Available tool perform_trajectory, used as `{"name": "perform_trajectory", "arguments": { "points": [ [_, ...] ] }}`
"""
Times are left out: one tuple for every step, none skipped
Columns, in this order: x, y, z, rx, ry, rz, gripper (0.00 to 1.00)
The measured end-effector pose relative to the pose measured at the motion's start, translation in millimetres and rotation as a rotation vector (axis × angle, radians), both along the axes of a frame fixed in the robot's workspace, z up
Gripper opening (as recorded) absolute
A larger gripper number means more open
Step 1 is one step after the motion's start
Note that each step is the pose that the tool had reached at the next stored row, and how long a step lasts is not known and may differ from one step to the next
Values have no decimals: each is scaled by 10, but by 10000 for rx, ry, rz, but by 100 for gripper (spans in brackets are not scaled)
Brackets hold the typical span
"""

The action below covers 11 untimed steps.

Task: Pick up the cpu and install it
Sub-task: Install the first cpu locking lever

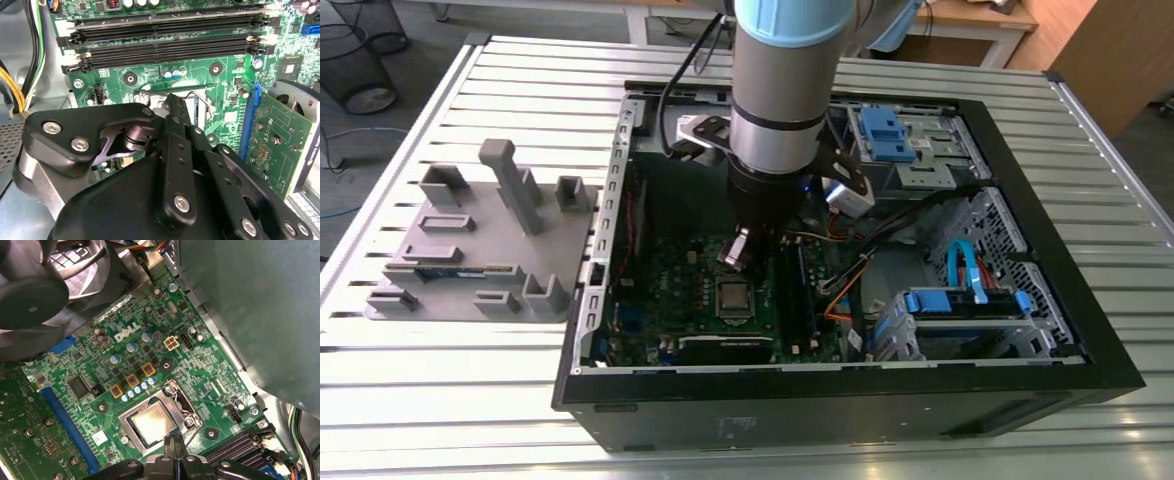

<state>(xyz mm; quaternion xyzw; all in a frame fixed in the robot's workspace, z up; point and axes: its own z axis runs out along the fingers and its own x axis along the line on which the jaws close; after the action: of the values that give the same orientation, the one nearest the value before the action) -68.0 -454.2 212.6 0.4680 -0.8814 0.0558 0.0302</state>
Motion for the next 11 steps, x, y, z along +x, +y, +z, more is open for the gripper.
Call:
{"name": "perform_trajectory", "arguments": {
  "points": [
    [0,-3,-6,0,0,-66,11],
    [0,-6,-12,0,0,-144,11],
    [0,-8,-17,-1,0,-235,11],
    [0,-10,-21,-1,1,-340,11],
    [0,-10,-26,-1,1,-438,11],
    [0,-11,-28,-1,0,-525,11],
    [0,-11,-30,-1,1,-588,11],
    [0,-12,-32,-1,0,-654,11],
    [0,-13,-34,0,0,-731,11],
    [0,-13,-35,-3,0,-815,11],
    [0,-13,-36,-7,0,-888,11]
  ]
}}
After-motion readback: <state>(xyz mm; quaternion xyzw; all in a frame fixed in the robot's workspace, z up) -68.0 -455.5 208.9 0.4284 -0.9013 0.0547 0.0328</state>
